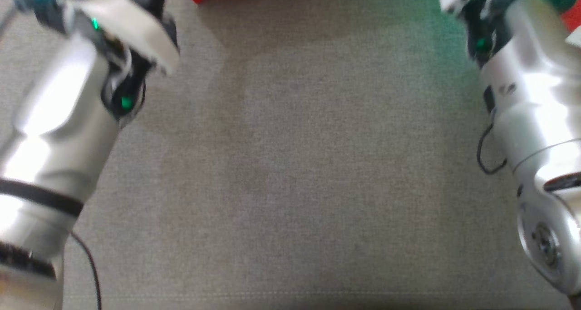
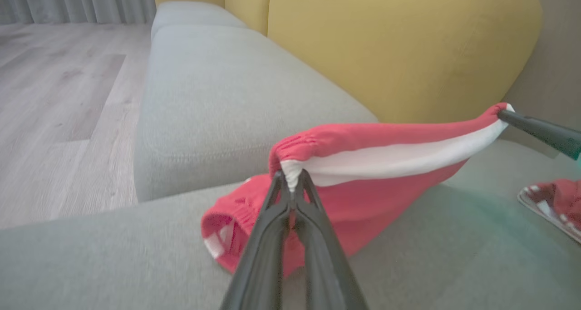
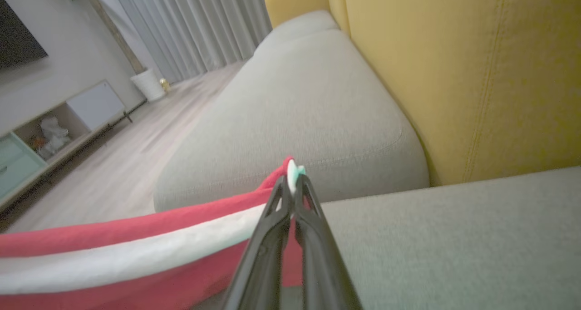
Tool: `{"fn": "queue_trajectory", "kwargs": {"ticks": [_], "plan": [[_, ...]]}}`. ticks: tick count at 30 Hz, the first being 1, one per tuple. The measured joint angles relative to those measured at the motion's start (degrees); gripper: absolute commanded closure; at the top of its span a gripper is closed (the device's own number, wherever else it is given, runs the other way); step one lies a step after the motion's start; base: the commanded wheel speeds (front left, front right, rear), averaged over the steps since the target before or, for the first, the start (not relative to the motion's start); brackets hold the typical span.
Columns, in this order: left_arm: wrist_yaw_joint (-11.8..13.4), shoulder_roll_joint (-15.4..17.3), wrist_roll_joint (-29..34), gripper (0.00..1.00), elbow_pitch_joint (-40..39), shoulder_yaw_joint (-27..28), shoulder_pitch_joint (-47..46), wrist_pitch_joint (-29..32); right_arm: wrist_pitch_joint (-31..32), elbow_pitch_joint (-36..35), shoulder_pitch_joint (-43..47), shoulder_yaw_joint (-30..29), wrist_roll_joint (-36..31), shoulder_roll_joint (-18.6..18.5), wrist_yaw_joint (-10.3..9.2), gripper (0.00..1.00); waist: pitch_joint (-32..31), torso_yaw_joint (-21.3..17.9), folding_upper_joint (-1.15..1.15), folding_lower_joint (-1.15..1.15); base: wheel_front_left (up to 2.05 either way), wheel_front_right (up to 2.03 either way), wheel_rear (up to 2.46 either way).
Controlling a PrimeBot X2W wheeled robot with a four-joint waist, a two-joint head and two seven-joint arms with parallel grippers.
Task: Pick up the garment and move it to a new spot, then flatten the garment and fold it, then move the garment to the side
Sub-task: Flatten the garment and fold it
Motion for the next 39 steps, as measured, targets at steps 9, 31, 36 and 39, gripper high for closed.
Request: {"fn": "queue_trajectory", "kwargs": {"ticks": [9, 31, 36, 39], "plan": [[-0.4, 4.5, 0.8, 1.0, -3.5, -7.1, 10.7, 0.0, 7.6, 4.4, 6.5, 8.1, -1.7, -1.2, 0.0, 1.0, -6.3, 0.3, 0.0, 0.0, 0.0, 0.0, 0.0], [-0.4, 4.8, 7.8, 1.0, -9.0, -9.8, 31.3, 0.0, 32.2, -13.0, 27.5, 31.2, 13.0, -15.3, 0.0, 1.0, -22.3, -0.9, 0.0, 0.0, 0.0, 0.0, 0.0], [-0.4, 4.8, 7.4, 1.0, -10.9, -11.9, 36.0, 0.0, 40.2, -21.6, 32.4, 35.8, 19.9, -22.0, 0.0, 1.0, -25.7, -1.3, 0.01, 0.0, 0.0, 0.0, 0.0], [-0.4, 5.4, 6.1, 1.0, -12.6, -12.9, 38.3, 0.7, 44.2, -26.4, 34.1, 37.4, 23.0, -25.6, 0.0, 1.0, -27.1, -1.6, 0.0, -0.01, 0.0, 0.0, 0.0]]}}
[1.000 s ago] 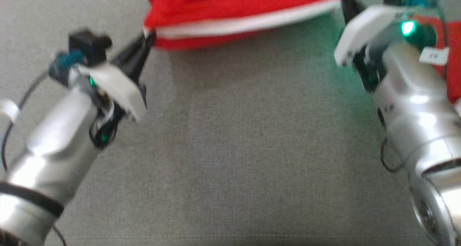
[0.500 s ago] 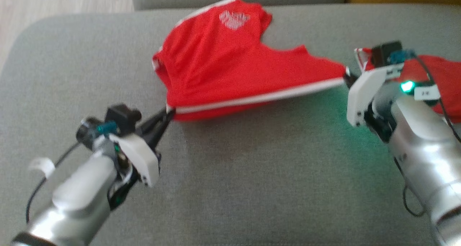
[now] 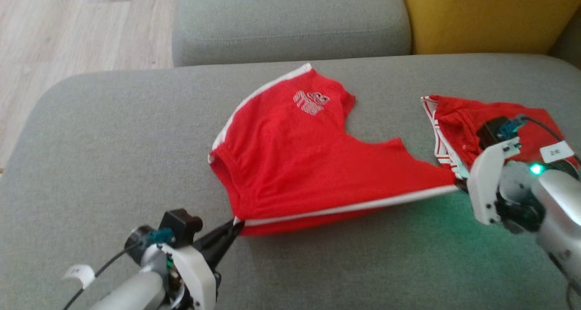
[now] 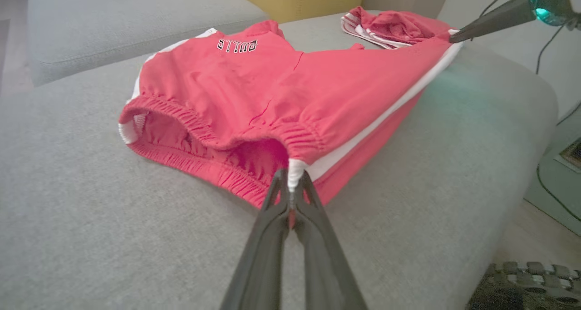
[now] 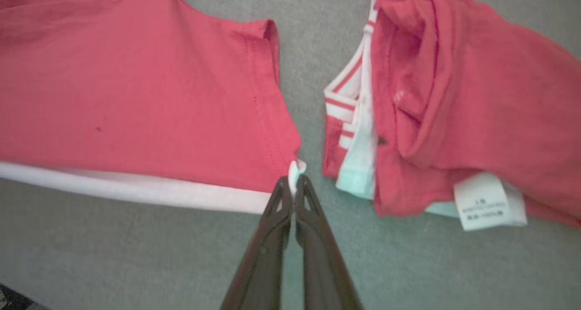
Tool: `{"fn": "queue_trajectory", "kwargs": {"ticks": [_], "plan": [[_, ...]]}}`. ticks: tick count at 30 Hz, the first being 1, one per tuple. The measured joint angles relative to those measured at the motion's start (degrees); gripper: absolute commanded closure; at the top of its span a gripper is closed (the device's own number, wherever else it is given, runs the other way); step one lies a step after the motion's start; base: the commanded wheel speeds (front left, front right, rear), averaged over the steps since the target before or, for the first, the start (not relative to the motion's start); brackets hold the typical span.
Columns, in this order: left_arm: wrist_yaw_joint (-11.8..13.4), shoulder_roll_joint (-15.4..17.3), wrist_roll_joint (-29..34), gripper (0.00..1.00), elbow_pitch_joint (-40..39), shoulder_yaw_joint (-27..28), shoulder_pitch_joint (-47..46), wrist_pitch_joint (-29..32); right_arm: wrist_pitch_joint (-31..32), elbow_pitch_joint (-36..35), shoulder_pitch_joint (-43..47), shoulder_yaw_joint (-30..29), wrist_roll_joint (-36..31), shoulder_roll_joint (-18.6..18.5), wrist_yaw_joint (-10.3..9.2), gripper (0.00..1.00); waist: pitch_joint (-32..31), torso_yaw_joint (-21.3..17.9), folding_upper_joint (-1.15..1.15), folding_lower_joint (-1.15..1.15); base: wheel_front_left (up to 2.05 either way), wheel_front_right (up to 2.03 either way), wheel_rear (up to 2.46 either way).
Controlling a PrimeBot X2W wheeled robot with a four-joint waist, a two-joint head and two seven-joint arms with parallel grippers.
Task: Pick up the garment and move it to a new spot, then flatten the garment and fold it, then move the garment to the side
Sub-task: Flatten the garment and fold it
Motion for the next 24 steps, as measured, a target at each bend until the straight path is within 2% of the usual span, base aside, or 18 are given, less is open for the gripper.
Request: {"fn": "queue_trajectory", "kwargs": {"ticks": [8, 14, 18, 24], "plan": [[0.0, 3.2, -2.8, 1.0, -8.2, -1.6, 4.3, 4.4, 10.0, -8.9, 4.0, 1.1, 4.8, -7.1, 0.0, 1.0, -1.3, 0.4, 0.0, 0.0, 0.0, 0.0, 0.0], [0.0, 5.7, -4.5, 1.0, -15.2, -4.1, 6.3, 8.4, 16.6, -13.2, 7.6, -0.8, 7.5, -10.7, 0.0, 1.0, -2.0, 1.1, 0.0, 0.0, 0.0, 0.0, 0.0], [0.1, 7.3, -5.7, 1.0, -19.1, -4.2, 6.8, 10.0, 19.0, -16.5, 9.7, -4.5, 7.5, -11.8, 0.0, 1.0, -1.9, 1.6, 0.0, 0.0, 0.0, 0.0, 0.0], [2.1, 7.7, -6.6, 1.0, -20.7, -1.8, 6.3, 9.6, 17.4, -19.5, 9.4, -9.9, 4.0, -10.8, 0.0, 1.0, -0.9, 2.6, 0.0, 0.0, 0.0, 0.0, 0.0]]}}
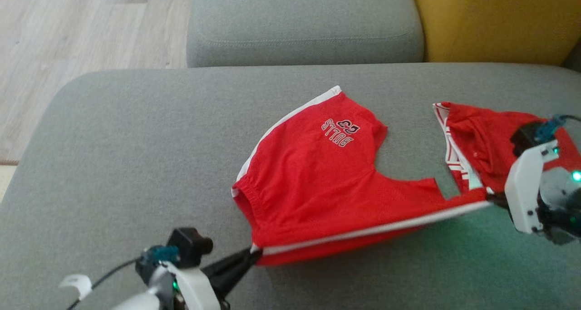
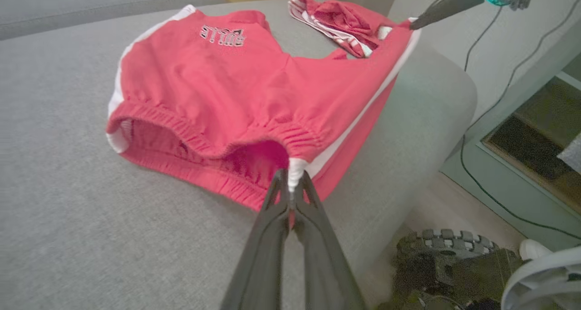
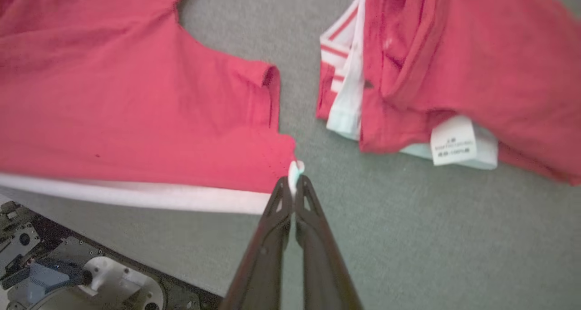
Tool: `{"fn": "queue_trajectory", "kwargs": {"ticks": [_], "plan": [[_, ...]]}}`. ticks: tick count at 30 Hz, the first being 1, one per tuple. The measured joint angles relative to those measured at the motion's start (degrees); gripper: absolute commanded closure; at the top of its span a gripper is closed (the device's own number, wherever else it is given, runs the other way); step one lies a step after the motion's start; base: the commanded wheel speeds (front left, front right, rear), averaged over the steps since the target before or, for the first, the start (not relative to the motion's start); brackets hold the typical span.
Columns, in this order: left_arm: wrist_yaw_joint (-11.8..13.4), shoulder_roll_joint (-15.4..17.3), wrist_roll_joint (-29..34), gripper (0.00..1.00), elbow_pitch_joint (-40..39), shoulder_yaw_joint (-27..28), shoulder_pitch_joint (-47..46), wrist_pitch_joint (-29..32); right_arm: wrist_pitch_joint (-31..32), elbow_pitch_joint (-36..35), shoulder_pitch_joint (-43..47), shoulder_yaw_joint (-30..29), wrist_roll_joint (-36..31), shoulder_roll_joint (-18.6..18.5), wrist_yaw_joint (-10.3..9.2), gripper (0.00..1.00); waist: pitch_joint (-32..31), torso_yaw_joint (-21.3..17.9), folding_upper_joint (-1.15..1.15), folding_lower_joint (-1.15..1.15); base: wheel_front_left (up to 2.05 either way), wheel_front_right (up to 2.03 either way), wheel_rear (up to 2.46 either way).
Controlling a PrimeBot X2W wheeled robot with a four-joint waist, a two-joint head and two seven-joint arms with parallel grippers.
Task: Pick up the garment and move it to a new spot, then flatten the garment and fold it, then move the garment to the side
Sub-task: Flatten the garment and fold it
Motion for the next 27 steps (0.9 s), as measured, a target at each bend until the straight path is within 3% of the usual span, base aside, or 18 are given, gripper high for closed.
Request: {"fn": "queue_trajectory", "kwargs": {"ticks": [12, 18, 27], "plan": [[0.8, -1.9, -1.2, 1.0, 1.8, 3.7, -7.7, -0.7, 0.1, 0.6, -13.2, -5.2, -8.6, 6.1, 0.0, 1.0, 5.7, 3.8, 0.0, 0.01, 0.0, 0.0, 0.0], [-0.1, -5.0, -1.0, 1.0, 6.2, 3.6, -13.3, -0.6, 1.4, 5.3, -22.4, -4.6, -13.6, 8.9, 0.0, 1.0, 10.3, 7.0, 0.0, 0.01, 0.0, 0.0, 0.0], [-0.6, -11.4, -0.2, 1.0, 14.7, 3.3, -21.7, -0.3, -0.6, 13.5, -32.0, -1.2, -19.1, 10.1, 0.0, 1.0, 17.1, 12.6, 0.0, 0.02, 0.0, 0.0, 0.0]]}}
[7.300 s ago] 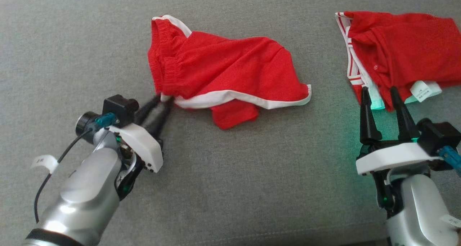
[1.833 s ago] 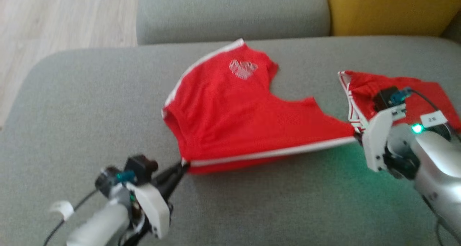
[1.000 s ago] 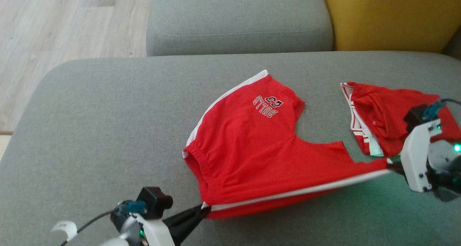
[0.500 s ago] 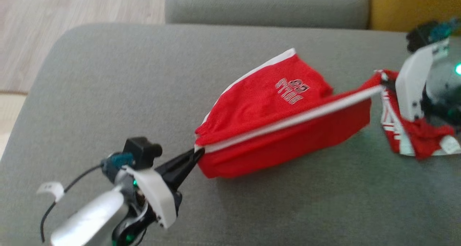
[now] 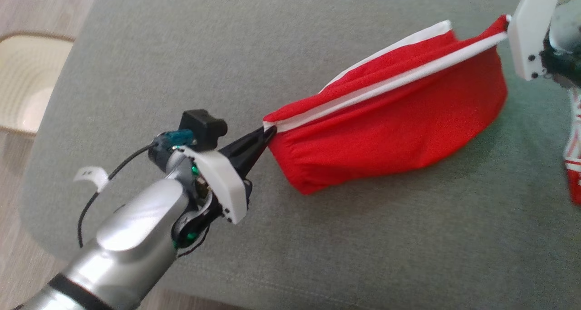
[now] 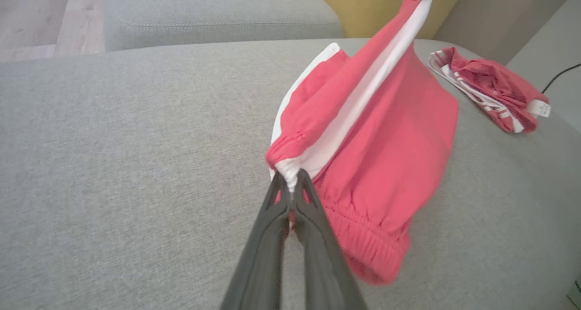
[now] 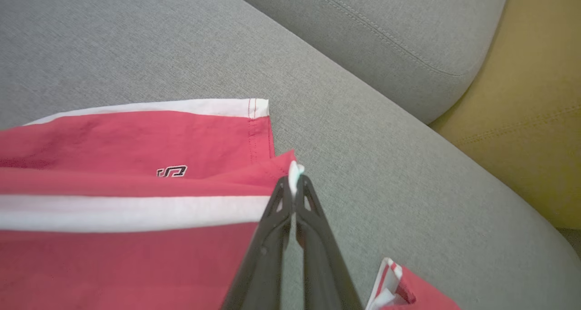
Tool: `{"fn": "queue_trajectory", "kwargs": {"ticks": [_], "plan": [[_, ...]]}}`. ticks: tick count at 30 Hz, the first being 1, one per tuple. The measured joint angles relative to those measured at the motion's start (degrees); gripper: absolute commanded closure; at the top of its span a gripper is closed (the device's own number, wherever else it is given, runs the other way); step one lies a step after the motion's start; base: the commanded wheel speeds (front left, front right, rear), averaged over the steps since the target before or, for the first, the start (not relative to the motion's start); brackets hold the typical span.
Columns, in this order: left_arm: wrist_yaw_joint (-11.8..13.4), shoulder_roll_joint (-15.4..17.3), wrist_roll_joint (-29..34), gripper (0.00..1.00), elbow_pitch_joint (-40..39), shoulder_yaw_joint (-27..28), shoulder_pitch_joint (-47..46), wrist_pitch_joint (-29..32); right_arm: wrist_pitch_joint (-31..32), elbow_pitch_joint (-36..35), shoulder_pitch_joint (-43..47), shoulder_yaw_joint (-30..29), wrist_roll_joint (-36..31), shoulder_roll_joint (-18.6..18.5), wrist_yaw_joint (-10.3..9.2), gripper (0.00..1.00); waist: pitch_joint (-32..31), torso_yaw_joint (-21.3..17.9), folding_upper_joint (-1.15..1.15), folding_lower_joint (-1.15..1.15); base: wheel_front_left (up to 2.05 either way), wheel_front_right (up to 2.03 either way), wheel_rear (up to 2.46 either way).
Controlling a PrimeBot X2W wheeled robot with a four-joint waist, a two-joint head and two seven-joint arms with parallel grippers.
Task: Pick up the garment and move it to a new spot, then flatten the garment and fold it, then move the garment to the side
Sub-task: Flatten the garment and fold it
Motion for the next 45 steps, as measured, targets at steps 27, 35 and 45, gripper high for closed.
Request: {"fn": "queue_trajectory", "kwargs": {"ticks": [27, 35, 45], "plan": [[-0.8, -5.4, -3.8, 0.0, 17.4, -2.8, -6.9, -9.4, -35.5, 21.5, -6.4, -5.0, -10.1, 7.1, 0.0, 0.0, 2.6, 1.4, 0.0, -0.02, 0.0, 0.0, 0.0], [5.8, -1.5, 1.7, 0.0, 9.2, 8.7, -1.3, -10.0, -52.3, 19.3, 3.2, -9.2, -6.6, 10.8, 0.0, 0.0, -3.2, -2.8, 0.0, -0.01, 0.0, 0.0, 0.0], [9.3, -2.2, 7.2, 0.0, -5.2, 22.6, 12.9, -10.1, -62.1, 8.2, 15.6, -11.4, -6.2, 10.3, 0.0, 0.0, -9.3, -7.9, 0.0, -0.02, 0.0, 0.0, 0.0]]}}
